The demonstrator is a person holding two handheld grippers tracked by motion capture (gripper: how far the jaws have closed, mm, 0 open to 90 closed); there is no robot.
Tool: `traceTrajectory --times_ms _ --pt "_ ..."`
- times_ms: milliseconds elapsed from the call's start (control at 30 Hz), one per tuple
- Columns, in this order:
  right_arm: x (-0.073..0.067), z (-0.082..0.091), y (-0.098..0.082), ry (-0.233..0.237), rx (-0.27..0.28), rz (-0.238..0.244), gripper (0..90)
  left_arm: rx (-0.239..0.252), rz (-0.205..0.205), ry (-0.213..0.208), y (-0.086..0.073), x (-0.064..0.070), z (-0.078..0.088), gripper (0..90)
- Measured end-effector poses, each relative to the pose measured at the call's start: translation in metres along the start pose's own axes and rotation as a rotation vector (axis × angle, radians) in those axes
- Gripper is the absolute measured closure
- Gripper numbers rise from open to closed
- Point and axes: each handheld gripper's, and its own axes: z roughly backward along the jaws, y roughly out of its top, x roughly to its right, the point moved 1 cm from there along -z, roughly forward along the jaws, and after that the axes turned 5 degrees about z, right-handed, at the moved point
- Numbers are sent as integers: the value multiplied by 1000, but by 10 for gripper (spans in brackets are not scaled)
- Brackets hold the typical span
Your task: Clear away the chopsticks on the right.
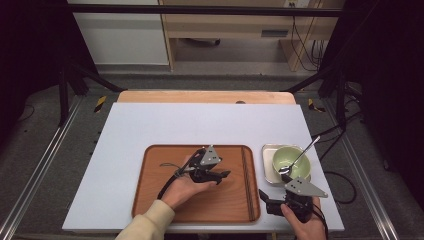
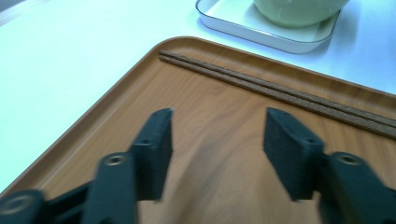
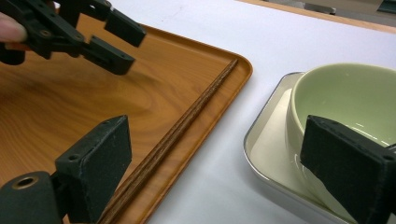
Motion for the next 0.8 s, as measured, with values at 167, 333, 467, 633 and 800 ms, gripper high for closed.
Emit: traceTrajectory --times_ms 167,333,467,633,800 --pt "0 1 0 -13 10 9 92 22 13 6 -5 -6 15 317" --pt "-1 0 1 -24 17 7 88 43 16 -2 -9 -14 28 237" --pt "-3 0 1 -20 17 13 83 52 23 4 -13 -21 39 197" --pt "-4 0 2 -15 13 15 83 76 31 43 -19 -32 53 158" --pt "-4 1 3 -12 12 2 82 107 55 83 -30 -43 69 117"
